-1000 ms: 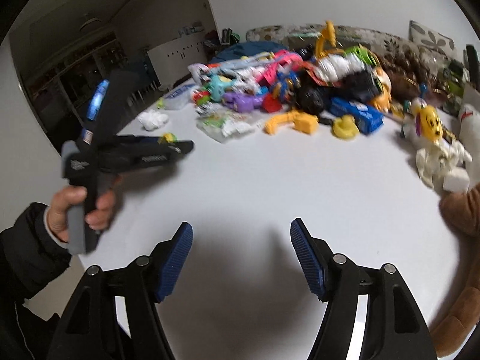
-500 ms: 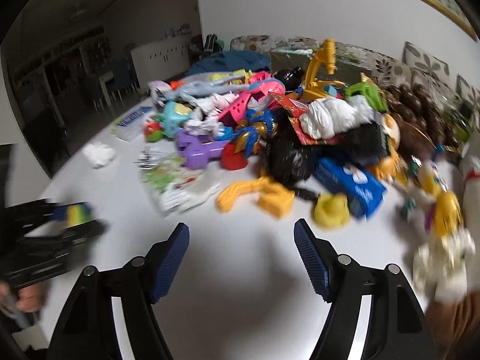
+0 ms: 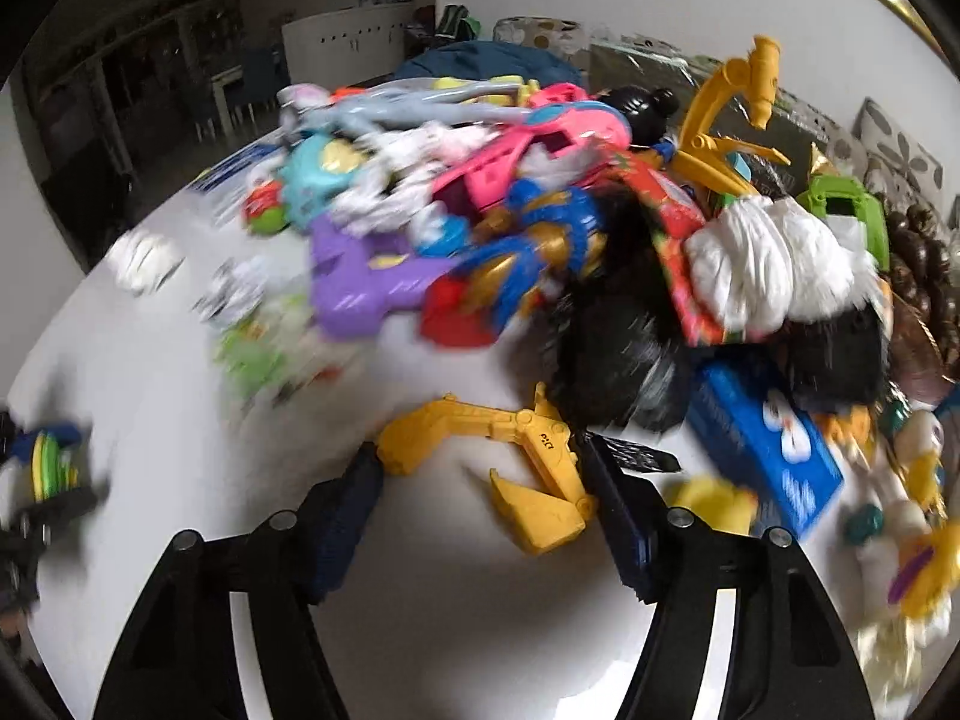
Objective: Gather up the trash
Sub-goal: 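Grasp the yellow excavator arm with the right tool while the left tool holds the top, then carry the top and excavator arm down to the cardboard box and open both tools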
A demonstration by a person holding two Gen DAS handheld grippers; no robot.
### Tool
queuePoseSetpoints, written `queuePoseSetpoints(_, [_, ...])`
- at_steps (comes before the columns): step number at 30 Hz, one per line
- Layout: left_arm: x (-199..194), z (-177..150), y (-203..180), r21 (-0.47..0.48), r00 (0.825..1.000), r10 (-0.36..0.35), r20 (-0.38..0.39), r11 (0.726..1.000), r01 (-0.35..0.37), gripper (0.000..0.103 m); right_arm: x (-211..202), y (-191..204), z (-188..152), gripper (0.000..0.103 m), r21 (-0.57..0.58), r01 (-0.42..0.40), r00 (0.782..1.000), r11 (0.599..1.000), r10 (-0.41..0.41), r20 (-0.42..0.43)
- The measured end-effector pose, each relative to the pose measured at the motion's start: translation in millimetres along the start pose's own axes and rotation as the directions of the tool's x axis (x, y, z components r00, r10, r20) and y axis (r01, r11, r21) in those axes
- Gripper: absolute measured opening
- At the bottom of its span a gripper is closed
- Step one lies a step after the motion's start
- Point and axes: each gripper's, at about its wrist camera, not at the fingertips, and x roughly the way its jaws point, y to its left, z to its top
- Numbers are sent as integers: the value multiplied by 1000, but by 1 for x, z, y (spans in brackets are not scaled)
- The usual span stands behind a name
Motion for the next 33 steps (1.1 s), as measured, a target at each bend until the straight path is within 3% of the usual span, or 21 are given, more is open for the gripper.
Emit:
queuePoseSetpoints(5, [-11, -5, 4, -9, 1000, -24, 18, 1000, 24, 46, -47, 20, -41, 67, 29, -36, 998, 999, 34, 51])
queuePoseSetpoints(11, [-53, -31, 5, 24, 995, -80, 54, 997, 79, 46, -138, 63, -103, 67, 26, -128, 985, 991, 124, 123])
queuePoseSetpoints(18, [-121, -97, 1, 139, 986, -152, 73, 980, 141, 46, -201, 145, -202, 67, -65, -299, 953, 952, 301, 27])
queuePoseSetpoints(21, [-136, -133, -3, 195, 984, -175, 33, 967, 166, 46, -191, 170, -237, 68, -57, -341, 939, 938, 338, -56])
queuePoseSetpoints(24, [-132, -168, -6, 235, 984, -179, -9, 956, 176, 47, -153, 181, -265, 72, -13, -347, 930, 938, 343, -135])
queuePoseSetpoints(25, [-125, -181, -6, 246, 984, -178, -27, 953, 179, 56, -142, 182, -272, 80, -10, -336, 931, 942, 331, -154])
queuePoseSetpoints(27, [-112, -196, -3, 256, 991, -134, -27, 957, 136, 75, -113, 182, -283, 80, 6, -314, 931, 949, 309, -194])
queuePoseSetpoints(29, [-96, -210, 2, 248, 994, -100, -51, 963, 109, 78, -99, 177, -288, 75, 48, -306, 924, 951, 309, -227])
queuePoseSetpoints(33, [-92, -211, 14, 205, 993, -95, -70, 973, 107, 78, -135, 153, -268, 74, 94, -350, 927, 932, 359, -109])
